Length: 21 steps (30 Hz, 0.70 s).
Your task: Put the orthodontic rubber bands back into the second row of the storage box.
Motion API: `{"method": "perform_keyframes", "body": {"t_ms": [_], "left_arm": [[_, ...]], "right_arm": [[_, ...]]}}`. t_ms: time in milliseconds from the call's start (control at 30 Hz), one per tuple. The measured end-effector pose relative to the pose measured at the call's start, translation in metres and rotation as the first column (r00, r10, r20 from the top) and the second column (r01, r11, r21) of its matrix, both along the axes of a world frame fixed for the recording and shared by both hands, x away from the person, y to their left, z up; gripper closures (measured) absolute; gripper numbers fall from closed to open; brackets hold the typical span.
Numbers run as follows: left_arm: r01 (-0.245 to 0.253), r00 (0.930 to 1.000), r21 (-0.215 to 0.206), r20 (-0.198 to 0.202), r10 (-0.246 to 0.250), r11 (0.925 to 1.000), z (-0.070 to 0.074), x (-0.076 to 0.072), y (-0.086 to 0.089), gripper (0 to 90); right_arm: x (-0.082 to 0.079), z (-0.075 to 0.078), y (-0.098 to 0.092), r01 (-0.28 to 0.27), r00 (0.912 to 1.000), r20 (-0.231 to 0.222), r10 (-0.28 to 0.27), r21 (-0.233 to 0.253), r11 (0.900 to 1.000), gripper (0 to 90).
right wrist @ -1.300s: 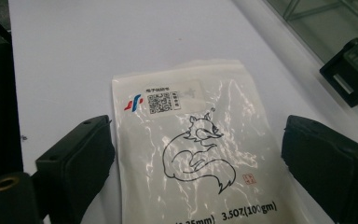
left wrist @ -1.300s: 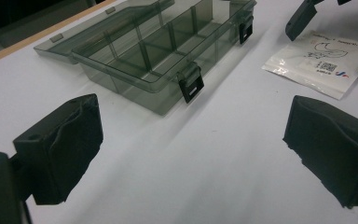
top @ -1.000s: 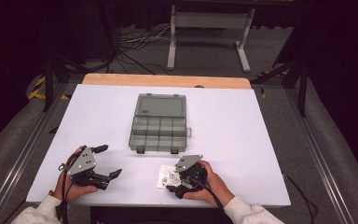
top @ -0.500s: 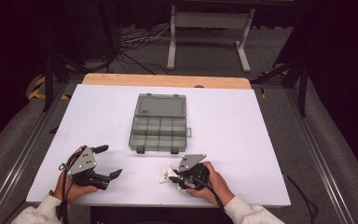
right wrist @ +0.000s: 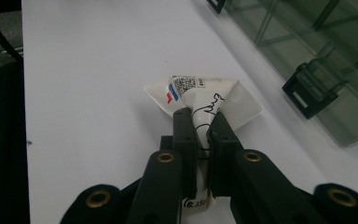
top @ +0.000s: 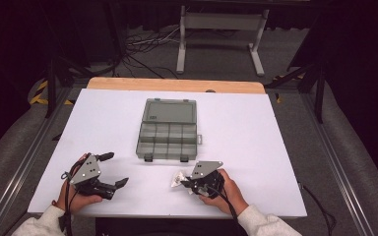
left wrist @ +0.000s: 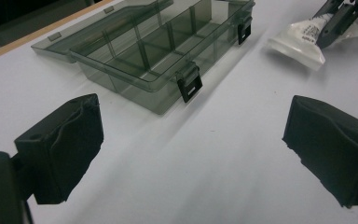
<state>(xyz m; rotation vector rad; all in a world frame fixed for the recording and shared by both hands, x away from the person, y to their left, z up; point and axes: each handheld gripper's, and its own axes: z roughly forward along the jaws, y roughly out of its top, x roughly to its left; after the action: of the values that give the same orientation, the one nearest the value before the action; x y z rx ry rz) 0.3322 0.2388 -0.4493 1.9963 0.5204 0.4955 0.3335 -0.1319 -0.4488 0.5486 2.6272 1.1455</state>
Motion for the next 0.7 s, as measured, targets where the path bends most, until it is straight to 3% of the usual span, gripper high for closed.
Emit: {"method": "perform_keyframes", "body": {"t_ms": [400, 700], "left_arm": [[0.005, 1.0000, 0.000, -0.003, -0.005, 1.0000, 0.000, 0.000, 0.000, 4.1], [0.001, 1.0000, -0.008, -0.005, -0.001, 1.0000, -0.001, 0.002, -0.001, 4.3]], "right_arm": [[0.008, 0.023, -0.014, 0.040, 0.9956, 0.082, -0.047, 0.085, 0.996, 85.4], [0.021, 0.041, -0.015, 0.048, 0.9887, 0.136, -0.064, 0.116, 0.992, 85.7]]}}
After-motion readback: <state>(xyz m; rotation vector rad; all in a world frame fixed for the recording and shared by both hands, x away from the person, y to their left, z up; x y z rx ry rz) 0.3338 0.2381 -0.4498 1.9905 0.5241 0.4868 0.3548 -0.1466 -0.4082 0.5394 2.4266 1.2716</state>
